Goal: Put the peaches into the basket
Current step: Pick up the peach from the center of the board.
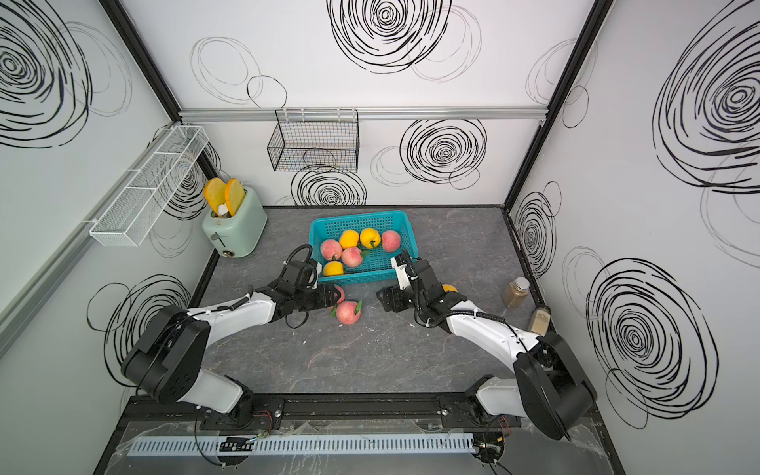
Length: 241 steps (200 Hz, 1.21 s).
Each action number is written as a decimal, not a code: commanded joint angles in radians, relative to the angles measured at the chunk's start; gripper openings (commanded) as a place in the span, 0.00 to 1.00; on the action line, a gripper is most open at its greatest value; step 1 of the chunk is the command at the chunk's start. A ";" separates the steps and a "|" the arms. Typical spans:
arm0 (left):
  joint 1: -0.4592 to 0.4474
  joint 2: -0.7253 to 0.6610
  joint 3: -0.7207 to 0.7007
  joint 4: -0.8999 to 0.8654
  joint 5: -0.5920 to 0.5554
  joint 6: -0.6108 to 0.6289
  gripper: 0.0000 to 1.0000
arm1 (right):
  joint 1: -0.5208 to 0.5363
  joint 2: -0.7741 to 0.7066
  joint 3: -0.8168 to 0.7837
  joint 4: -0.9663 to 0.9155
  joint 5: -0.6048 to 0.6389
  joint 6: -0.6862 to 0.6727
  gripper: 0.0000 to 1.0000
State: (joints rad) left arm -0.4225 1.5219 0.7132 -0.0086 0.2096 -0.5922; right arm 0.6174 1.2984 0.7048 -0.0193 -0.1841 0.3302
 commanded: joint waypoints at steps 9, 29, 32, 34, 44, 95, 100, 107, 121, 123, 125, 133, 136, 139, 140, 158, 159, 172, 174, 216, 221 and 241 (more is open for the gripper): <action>0.011 -0.015 -0.024 0.031 0.002 0.005 0.68 | -0.003 0.001 0.019 0.001 -0.011 0.015 0.79; 0.016 -0.023 -0.029 0.031 0.002 0.007 0.68 | -0.002 -0.002 0.018 -0.001 -0.009 0.017 0.79; 0.016 -0.024 -0.029 0.031 0.003 0.008 0.68 | -0.002 -0.002 0.018 0.000 -0.009 0.019 0.79; 0.017 -0.025 -0.030 0.031 0.003 0.008 0.68 | -0.002 -0.002 0.018 0.001 -0.008 0.018 0.79; 0.019 -0.028 -0.031 0.030 0.004 0.009 0.67 | -0.001 -0.002 0.018 -0.001 -0.008 0.018 0.79; 0.022 -0.043 -0.043 0.027 0.003 0.012 0.66 | 0.000 -0.002 0.016 0.002 -0.008 0.023 0.79; 0.021 -0.043 -0.043 0.027 0.005 0.012 0.66 | -0.001 -0.003 0.015 0.004 -0.008 0.024 0.79; 0.022 -0.044 -0.044 0.026 0.005 0.012 0.66 | 0.001 -0.002 0.014 0.005 -0.008 0.024 0.79; 0.022 -0.048 -0.047 0.026 0.005 0.012 0.66 | 0.002 -0.003 0.013 0.007 -0.011 0.026 0.79; 0.021 -0.049 -0.048 0.027 0.005 0.012 0.65 | 0.002 -0.001 0.013 0.007 -0.011 0.025 0.79; 0.021 -0.049 -0.049 0.027 0.006 0.011 0.66 | 0.001 -0.002 0.012 0.007 -0.011 0.025 0.79; 0.021 -0.053 -0.052 0.027 0.004 0.010 0.65 | 0.003 -0.001 0.012 0.008 -0.011 0.024 0.79; 0.021 -0.054 -0.053 0.027 0.004 0.009 0.65 | 0.002 -0.001 0.012 0.008 -0.011 0.024 0.79; 0.021 -0.055 -0.053 0.027 0.004 0.009 0.65 | 0.003 -0.001 0.012 0.007 -0.012 0.025 0.79; 0.021 -0.056 -0.053 0.027 0.005 0.009 0.65 | 0.003 -0.001 0.012 0.008 -0.011 0.024 0.79; 0.019 -0.064 -0.058 0.026 0.005 0.009 0.65 | 0.003 -0.004 0.009 0.008 -0.012 0.024 0.79; 0.020 -0.064 -0.058 0.027 0.004 0.008 0.65 | 0.003 -0.004 0.009 0.008 -0.013 0.024 0.79; 0.019 -0.068 -0.056 0.020 0.002 0.009 0.65 | 0.003 -0.005 0.007 0.010 -0.012 0.024 0.79; 0.019 -0.069 -0.057 0.020 0.002 0.010 0.65 | 0.003 -0.005 0.007 0.010 -0.012 0.024 0.79; 0.017 -0.092 -0.060 0.004 -0.005 0.015 0.65 | 0.003 -0.005 0.001 0.013 -0.018 0.024 0.79; 0.016 -0.096 -0.060 0.002 -0.006 0.017 0.65 | 0.003 -0.005 0.001 0.014 -0.018 0.023 0.79; 0.013 -0.109 -0.060 -0.011 -0.007 0.020 0.65 | 0.002 -0.007 0.000 0.017 -0.019 0.024 0.79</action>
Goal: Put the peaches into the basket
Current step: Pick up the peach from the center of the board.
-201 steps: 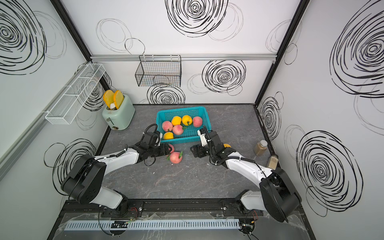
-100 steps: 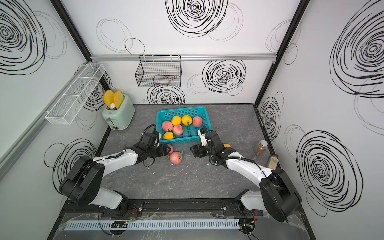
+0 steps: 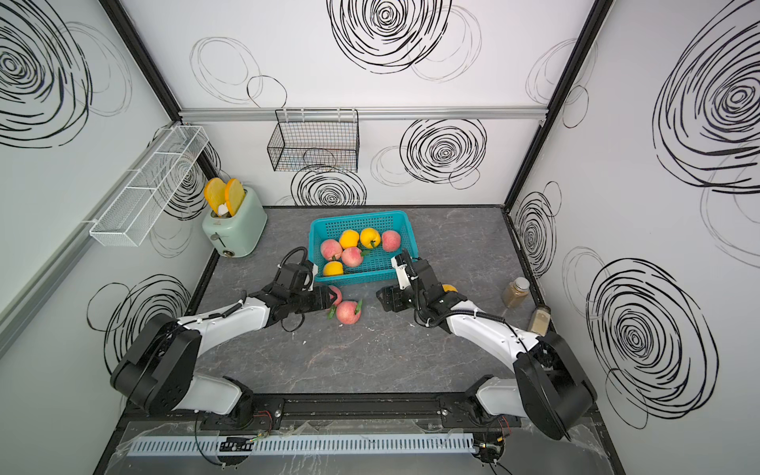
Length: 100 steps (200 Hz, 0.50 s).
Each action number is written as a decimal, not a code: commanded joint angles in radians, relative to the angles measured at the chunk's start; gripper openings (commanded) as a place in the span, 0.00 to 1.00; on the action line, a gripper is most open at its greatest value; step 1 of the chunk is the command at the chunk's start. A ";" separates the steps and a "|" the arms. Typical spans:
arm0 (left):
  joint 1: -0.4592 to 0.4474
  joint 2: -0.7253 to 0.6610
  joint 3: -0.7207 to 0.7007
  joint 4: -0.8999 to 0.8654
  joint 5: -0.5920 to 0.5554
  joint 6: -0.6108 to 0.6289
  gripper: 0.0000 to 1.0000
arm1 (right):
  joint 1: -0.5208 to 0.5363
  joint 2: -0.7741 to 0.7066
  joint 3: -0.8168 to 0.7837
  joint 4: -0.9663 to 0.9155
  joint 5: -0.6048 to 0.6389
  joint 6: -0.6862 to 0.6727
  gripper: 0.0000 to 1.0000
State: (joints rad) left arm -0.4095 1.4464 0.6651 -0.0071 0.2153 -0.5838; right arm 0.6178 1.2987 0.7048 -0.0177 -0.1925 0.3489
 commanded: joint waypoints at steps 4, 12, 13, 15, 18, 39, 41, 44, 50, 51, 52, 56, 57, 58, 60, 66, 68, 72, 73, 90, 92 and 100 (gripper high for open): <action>-0.001 -0.038 -0.012 -0.016 -0.014 0.013 0.65 | 0.002 -0.007 0.001 0.016 -0.011 0.005 0.79; -0.002 -0.045 -0.011 -0.025 -0.017 0.015 0.65 | 0.002 -0.006 0.001 0.016 -0.012 0.005 0.79; -0.002 -0.045 -0.010 -0.026 -0.016 0.016 0.65 | 0.002 -0.006 0.001 0.016 -0.011 0.005 0.79; -0.002 -0.046 -0.010 -0.029 -0.018 0.016 0.65 | 0.003 -0.006 0.001 0.017 -0.011 0.005 0.79; -0.003 -0.050 -0.009 -0.033 -0.020 0.018 0.65 | 0.003 -0.006 0.000 0.017 -0.012 0.005 0.79; -0.004 -0.077 -0.008 -0.063 -0.033 0.028 0.65 | 0.003 -0.006 -0.002 0.018 -0.012 0.007 0.79; -0.004 -0.081 -0.009 -0.067 -0.034 0.030 0.65 | 0.003 -0.006 -0.002 0.019 -0.012 0.007 0.79; -0.003 -0.085 -0.008 -0.071 -0.037 0.031 0.65 | 0.003 -0.006 -0.002 0.018 -0.012 0.007 0.79; -0.004 -0.095 -0.008 -0.082 -0.040 0.034 0.65 | 0.003 -0.006 -0.002 0.018 -0.012 0.007 0.79; -0.004 -0.097 -0.008 -0.083 -0.039 0.034 0.65 | 0.002 -0.006 -0.002 0.018 -0.012 0.007 0.79; -0.003 -0.100 -0.007 -0.084 -0.040 0.034 0.65 | 0.003 -0.006 -0.002 0.018 -0.012 0.007 0.79; -0.003 -0.107 -0.007 -0.090 -0.041 0.035 0.65 | 0.003 -0.007 -0.003 0.017 -0.011 0.007 0.79; -0.003 -0.108 -0.007 -0.092 -0.041 0.036 0.65 | 0.002 -0.007 -0.004 0.018 -0.011 0.007 0.79; -0.003 -0.110 -0.007 -0.094 -0.041 0.036 0.65 | 0.003 -0.007 -0.004 0.018 -0.011 0.007 0.79; -0.004 -0.114 -0.006 -0.096 -0.043 0.036 0.65 | 0.002 -0.007 -0.004 0.018 -0.012 0.008 0.79; -0.004 -0.125 -0.002 -0.108 -0.042 0.038 0.65 | 0.003 -0.008 -0.004 0.018 -0.012 0.007 0.79; -0.003 -0.130 0.000 -0.112 -0.043 0.038 0.65 | 0.003 -0.007 -0.004 0.018 -0.012 0.007 0.79; -0.005 -0.139 0.004 -0.121 -0.043 0.038 0.65 | 0.003 -0.007 -0.004 0.018 -0.012 0.008 0.79; -0.006 -0.141 0.005 -0.124 -0.043 0.038 0.65 | 0.003 -0.007 -0.004 0.018 -0.012 0.008 0.79; -0.008 -0.181 0.027 -0.157 -0.050 0.038 0.65 | 0.002 -0.005 -0.001 0.018 -0.013 0.008 0.79; -0.010 -0.187 0.030 -0.161 -0.050 0.039 0.65 | 0.002 -0.005 -0.001 0.018 -0.013 0.008 0.79; -0.012 -0.206 0.045 -0.178 -0.058 0.039 0.65 | 0.003 -0.005 0.001 0.018 -0.015 0.009 0.79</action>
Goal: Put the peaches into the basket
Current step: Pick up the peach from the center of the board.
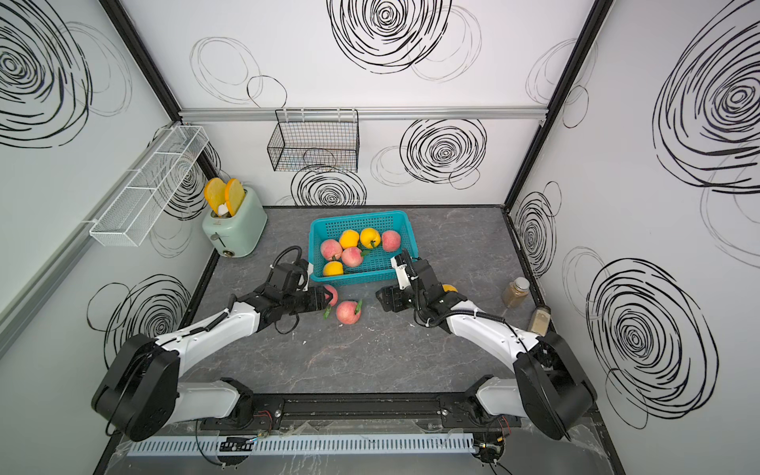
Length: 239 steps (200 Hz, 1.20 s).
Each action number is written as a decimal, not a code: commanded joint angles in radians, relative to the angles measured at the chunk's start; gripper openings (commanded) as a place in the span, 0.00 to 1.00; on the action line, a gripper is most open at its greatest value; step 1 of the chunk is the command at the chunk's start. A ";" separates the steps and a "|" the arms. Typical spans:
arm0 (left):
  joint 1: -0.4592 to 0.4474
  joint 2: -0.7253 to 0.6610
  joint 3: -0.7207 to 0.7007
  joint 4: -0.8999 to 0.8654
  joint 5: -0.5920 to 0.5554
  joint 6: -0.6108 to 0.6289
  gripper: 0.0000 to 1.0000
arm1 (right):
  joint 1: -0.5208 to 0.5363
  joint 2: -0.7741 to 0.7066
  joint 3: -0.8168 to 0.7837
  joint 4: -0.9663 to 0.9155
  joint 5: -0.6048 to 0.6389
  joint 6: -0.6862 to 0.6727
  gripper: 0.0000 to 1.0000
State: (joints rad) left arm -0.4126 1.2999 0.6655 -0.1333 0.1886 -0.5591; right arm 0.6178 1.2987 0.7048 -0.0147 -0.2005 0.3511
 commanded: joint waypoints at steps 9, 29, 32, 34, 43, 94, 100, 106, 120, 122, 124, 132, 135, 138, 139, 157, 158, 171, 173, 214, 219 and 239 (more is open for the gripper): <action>-0.012 -0.080 0.061 -0.072 -0.041 0.019 0.65 | 0.002 -0.005 0.002 0.015 -0.005 0.006 0.79; -0.013 -0.134 0.091 -0.106 -0.082 0.029 0.65 | 0.003 -0.006 0.001 0.017 -0.004 0.006 0.79; -0.013 -0.143 0.095 -0.108 -0.086 0.030 0.65 | 0.002 -0.006 0.001 0.015 -0.005 0.006 0.79; -0.014 -0.147 0.098 -0.111 -0.089 0.030 0.65 | 0.003 -0.006 0.000 0.015 -0.005 0.006 0.79; -0.012 -0.170 0.108 -0.116 -0.096 0.030 0.65 | 0.003 -0.009 0.002 0.013 -0.005 0.007 0.79; -0.016 -0.269 0.153 -0.124 -0.125 0.023 0.64 | 0.003 -0.026 -0.005 0.007 0.003 0.005 0.79; -0.016 -0.272 0.159 -0.123 -0.127 0.024 0.64 | 0.002 -0.027 -0.004 0.008 0.003 0.005 0.79; -0.016 -0.271 0.165 -0.123 -0.126 0.025 0.64 | 0.003 -0.028 -0.004 0.007 0.002 0.005 0.79; -0.015 -0.261 0.186 -0.123 -0.128 0.030 0.64 | 0.002 -0.030 -0.001 0.002 0.001 0.003 0.79; -0.017 -0.259 0.188 -0.123 -0.129 0.030 0.64 | 0.002 -0.030 0.000 0.001 0.000 0.003 0.79; -0.016 -0.258 0.191 -0.123 -0.129 0.032 0.64 | 0.002 -0.031 0.001 0.000 0.002 0.002 0.79; -0.017 -0.250 0.203 -0.120 -0.127 0.036 0.64 | 0.003 -0.034 0.002 -0.004 0.003 0.001 0.79; -0.017 -0.246 0.207 -0.120 -0.128 0.038 0.64 | 0.003 -0.037 0.002 -0.005 0.004 0.000 0.79; -0.017 -0.241 0.211 -0.119 -0.127 0.040 0.64 | 0.003 -0.037 0.002 -0.006 0.005 -0.001 0.79; -0.017 -0.240 0.213 -0.119 -0.126 0.040 0.64 | 0.003 -0.038 0.002 -0.006 0.005 -0.001 0.79; -0.020 -0.219 0.238 -0.118 -0.123 0.049 0.64 | 0.000 -0.047 0.003 -0.015 0.010 -0.004 0.79; -0.020 -0.218 0.240 -0.118 -0.123 0.050 0.64 | 0.000 -0.047 0.003 -0.015 0.011 -0.004 0.79; -0.020 -0.203 0.255 -0.120 -0.118 0.057 0.64 | 0.000 -0.054 0.001 -0.017 0.015 -0.006 0.79; -0.020 -0.202 0.257 -0.119 -0.117 0.058 0.64 | -0.001 -0.054 0.000 -0.017 0.015 -0.006 0.79; -0.022 -0.160 0.304 -0.113 -0.115 0.074 0.64 | -0.006 -0.059 -0.001 -0.018 0.016 -0.004 0.79; -0.024 -0.153 0.313 -0.112 -0.113 0.076 0.64 | -0.006 -0.061 0.000 -0.023 0.016 -0.006 0.79; -0.027 -0.121 0.356 -0.117 -0.108 0.091 0.65 | -0.010 -0.069 0.003 -0.031 0.026 -0.011 0.79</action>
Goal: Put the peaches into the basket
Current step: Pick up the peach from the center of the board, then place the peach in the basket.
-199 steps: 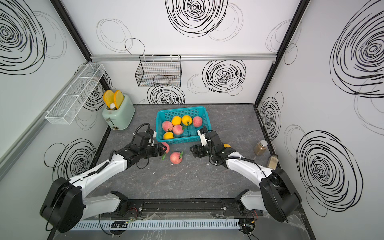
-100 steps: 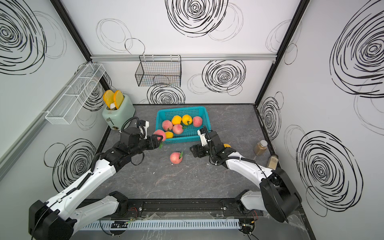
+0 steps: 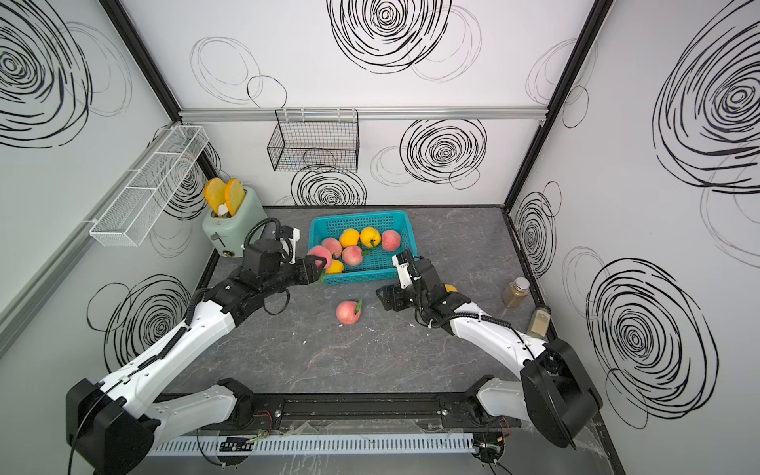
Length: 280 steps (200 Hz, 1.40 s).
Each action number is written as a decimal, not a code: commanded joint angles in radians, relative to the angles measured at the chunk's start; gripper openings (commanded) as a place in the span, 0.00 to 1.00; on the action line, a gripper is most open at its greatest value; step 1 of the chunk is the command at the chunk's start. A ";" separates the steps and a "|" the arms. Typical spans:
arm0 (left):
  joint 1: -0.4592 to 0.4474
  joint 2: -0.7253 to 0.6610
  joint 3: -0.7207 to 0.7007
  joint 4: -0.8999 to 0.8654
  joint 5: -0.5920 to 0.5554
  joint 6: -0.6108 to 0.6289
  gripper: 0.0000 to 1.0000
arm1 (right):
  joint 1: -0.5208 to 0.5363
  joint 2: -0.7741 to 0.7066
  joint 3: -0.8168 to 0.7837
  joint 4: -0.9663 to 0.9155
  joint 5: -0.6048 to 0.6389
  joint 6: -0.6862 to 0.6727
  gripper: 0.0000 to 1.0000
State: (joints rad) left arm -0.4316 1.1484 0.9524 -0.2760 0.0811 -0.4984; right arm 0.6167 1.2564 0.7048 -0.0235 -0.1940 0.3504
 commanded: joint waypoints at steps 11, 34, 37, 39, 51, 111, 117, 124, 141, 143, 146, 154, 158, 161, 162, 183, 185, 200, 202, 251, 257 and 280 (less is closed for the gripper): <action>-0.010 0.053 0.099 0.020 0.000 0.041 0.64 | -0.016 -0.035 0.001 -0.022 0.021 -0.011 0.79; -0.012 0.111 0.163 0.007 0.011 0.061 0.65 | -0.036 -0.044 -0.004 -0.032 0.015 -0.014 0.79; -0.013 0.119 0.172 0.004 0.013 0.063 0.65 | -0.040 -0.046 -0.005 -0.032 0.013 -0.014 0.79; -0.013 0.126 0.178 0.002 0.012 0.065 0.65 | -0.042 -0.048 -0.006 -0.033 0.011 -0.014 0.79; -0.015 0.165 0.217 -0.012 0.017 0.067 0.65 | -0.055 -0.060 -0.015 -0.034 0.006 -0.012 0.79; -0.049 0.346 0.379 -0.016 0.044 0.067 0.65 | -0.124 -0.127 -0.059 -0.056 -0.010 -0.017 0.79; -0.055 0.367 0.397 -0.015 0.044 0.067 0.65 | -0.129 -0.134 -0.059 -0.060 -0.010 -0.018 0.79; -0.060 0.393 0.420 -0.016 0.046 0.067 0.65 | -0.136 -0.143 -0.061 -0.062 -0.011 -0.016 0.80; -0.067 0.453 0.469 -0.002 0.038 0.096 0.66 | -0.161 -0.164 -0.070 -0.064 -0.036 -0.006 0.80; -0.068 0.459 0.473 0.001 0.035 0.096 0.66 | -0.164 -0.167 -0.072 -0.063 -0.039 -0.005 0.80; -0.067 0.469 0.477 0.006 0.033 0.096 0.66 | -0.168 -0.171 -0.074 -0.062 -0.042 -0.002 0.80; -0.067 0.497 0.497 0.016 0.036 0.089 0.66 | -0.177 -0.180 -0.081 -0.057 -0.048 0.003 0.80; -0.069 0.511 0.508 0.019 0.039 0.087 0.66 | -0.180 -0.184 -0.083 -0.058 -0.049 0.005 0.80; -0.069 0.521 0.515 0.022 0.041 0.085 0.66 | -0.183 -0.187 -0.085 -0.058 -0.050 0.005 0.80; -0.069 0.525 0.518 0.022 0.042 0.085 0.66 | -0.183 -0.188 -0.086 -0.059 -0.050 0.005 0.80; -0.080 0.595 0.583 0.024 0.050 0.079 0.66 | -0.194 -0.202 -0.089 -0.075 -0.046 -0.001 0.80; -0.082 0.602 0.589 0.024 0.049 0.080 0.66 | -0.195 -0.203 -0.090 -0.077 -0.046 -0.002 0.80; -0.090 0.646 0.631 0.016 0.046 0.084 0.67 | -0.204 -0.215 -0.094 -0.086 -0.044 -0.006 0.80; -0.091 0.653 0.637 0.014 0.045 0.085 0.67 | -0.205 -0.216 -0.095 -0.088 -0.043 -0.007 0.80; -0.103 0.794 0.753 -0.023 0.038 0.092 0.68 | -0.229 -0.247 -0.108 -0.106 -0.045 -0.011 0.80; -0.104 0.808 0.762 -0.025 0.037 0.095 0.68 | -0.230 -0.251 -0.109 -0.107 -0.044 -0.011 0.80; -0.113 0.862 0.796 -0.041 -0.009 0.115 0.68 | -0.235 -0.264 -0.113 -0.112 -0.041 -0.008 0.80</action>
State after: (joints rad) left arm -0.5354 1.9602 1.6947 -0.2993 0.1108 -0.4149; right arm 0.3889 1.0195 0.6037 -0.1127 -0.2295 0.3481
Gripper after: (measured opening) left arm 0.682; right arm 0.796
